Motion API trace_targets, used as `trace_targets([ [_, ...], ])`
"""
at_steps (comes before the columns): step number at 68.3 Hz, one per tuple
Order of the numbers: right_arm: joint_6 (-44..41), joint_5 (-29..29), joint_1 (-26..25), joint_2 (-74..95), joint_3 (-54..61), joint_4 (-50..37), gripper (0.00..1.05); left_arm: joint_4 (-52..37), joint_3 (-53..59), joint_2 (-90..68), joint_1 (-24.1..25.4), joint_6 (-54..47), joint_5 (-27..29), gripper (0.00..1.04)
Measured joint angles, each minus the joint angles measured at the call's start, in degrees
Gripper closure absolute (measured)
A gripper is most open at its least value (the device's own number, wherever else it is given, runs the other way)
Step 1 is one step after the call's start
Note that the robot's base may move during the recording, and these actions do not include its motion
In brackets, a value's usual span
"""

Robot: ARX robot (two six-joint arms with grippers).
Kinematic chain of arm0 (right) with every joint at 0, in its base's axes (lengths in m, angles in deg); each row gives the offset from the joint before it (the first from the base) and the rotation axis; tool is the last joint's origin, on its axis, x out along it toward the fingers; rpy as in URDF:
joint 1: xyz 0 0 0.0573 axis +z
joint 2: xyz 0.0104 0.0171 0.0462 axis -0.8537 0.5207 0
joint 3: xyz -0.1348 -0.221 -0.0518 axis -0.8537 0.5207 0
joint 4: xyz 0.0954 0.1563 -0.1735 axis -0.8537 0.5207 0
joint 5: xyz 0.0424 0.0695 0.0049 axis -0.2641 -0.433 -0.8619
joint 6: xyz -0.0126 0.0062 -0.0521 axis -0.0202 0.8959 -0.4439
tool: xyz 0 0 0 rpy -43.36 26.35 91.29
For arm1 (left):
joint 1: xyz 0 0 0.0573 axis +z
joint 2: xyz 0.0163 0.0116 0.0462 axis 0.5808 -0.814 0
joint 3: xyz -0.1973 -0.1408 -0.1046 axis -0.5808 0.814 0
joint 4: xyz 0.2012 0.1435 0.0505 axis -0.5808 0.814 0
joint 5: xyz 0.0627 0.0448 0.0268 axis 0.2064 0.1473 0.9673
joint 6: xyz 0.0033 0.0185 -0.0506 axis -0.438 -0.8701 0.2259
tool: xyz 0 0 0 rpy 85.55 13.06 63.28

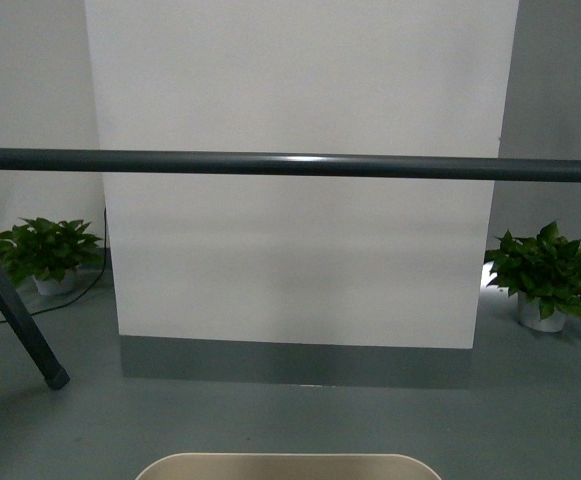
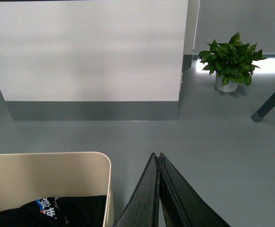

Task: Move hamper under clothes hanger

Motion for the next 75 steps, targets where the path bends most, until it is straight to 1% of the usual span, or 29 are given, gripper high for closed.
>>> trace_targets([
  [52, 0.0, -0.02, 0.0, -20.02, 0.07, 18.99, 1.03, 22.53, 0.13, 24.48, 0.0, -0.11, 0.0, 1.01],
  [75, 0.0, -0.02, 0.0, -24.7, 0.07, 23.65, 1.03, 28.28, 0.13, 30.29, 0.0, -0.11, 0.0, 1.01],
])
